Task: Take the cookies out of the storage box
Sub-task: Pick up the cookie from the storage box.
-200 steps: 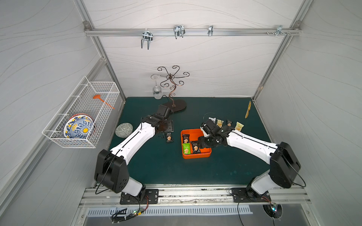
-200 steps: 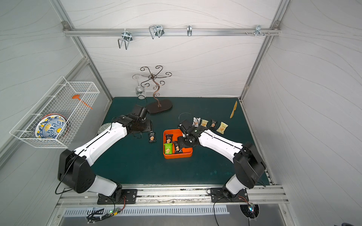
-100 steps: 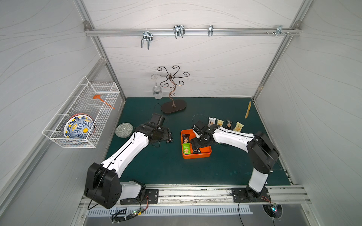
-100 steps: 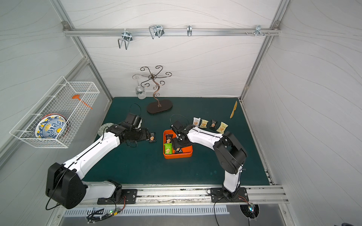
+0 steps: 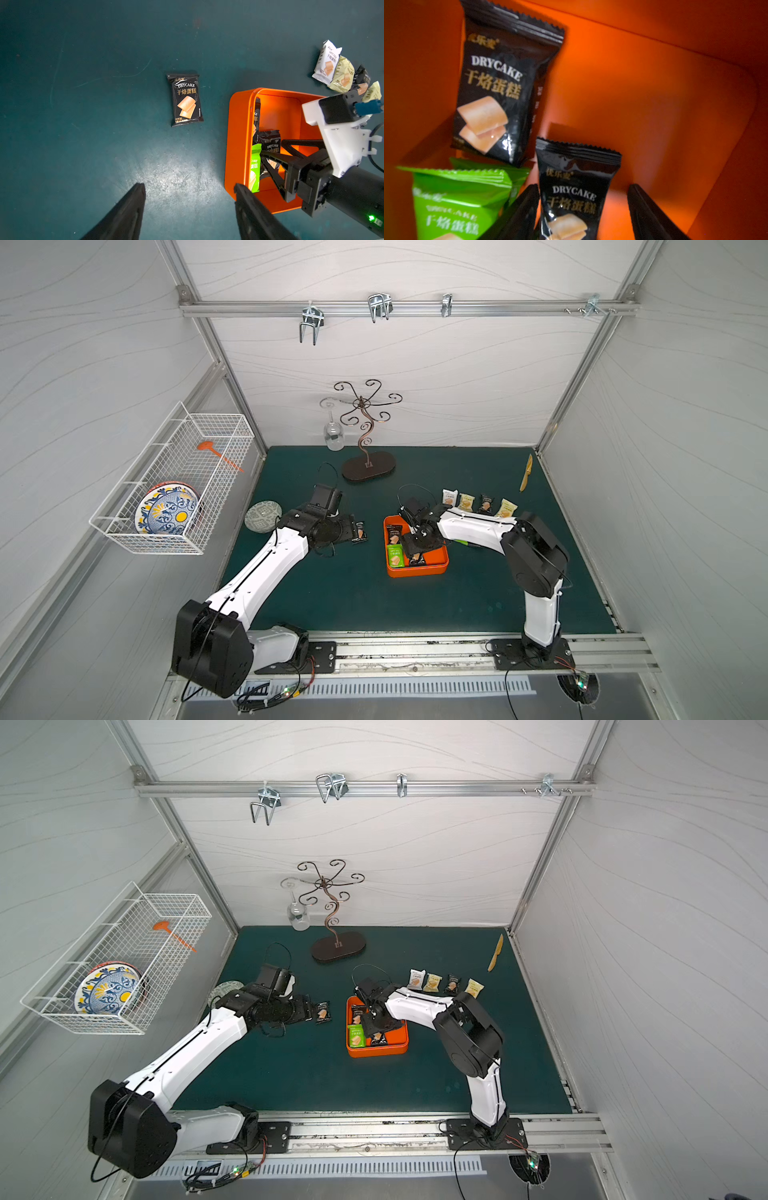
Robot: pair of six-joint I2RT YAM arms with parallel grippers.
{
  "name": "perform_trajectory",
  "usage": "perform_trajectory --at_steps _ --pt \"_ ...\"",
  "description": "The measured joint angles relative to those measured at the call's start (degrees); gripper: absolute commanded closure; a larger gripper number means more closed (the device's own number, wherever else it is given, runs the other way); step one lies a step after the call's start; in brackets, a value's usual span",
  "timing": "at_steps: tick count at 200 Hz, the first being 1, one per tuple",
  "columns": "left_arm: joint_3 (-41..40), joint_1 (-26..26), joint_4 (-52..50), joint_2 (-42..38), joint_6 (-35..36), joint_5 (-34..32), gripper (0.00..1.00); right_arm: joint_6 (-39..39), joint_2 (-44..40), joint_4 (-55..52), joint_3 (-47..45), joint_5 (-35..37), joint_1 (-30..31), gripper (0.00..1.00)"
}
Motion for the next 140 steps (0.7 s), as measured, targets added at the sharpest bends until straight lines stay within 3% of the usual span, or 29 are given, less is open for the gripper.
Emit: perform_trajectory --at_steps 47,140 --pt "-0.42 0.68 0.20 -0.48 0.07 0.63 0.28 0.50 1.55 -1.46 1.86 1.20 0.13 0.33" --pt "-1.09 1.55 0.37 -1.62 0.11 0.81 0.28 2.10 2.14 -1.92 2.73 2.08 0.22 0.51"
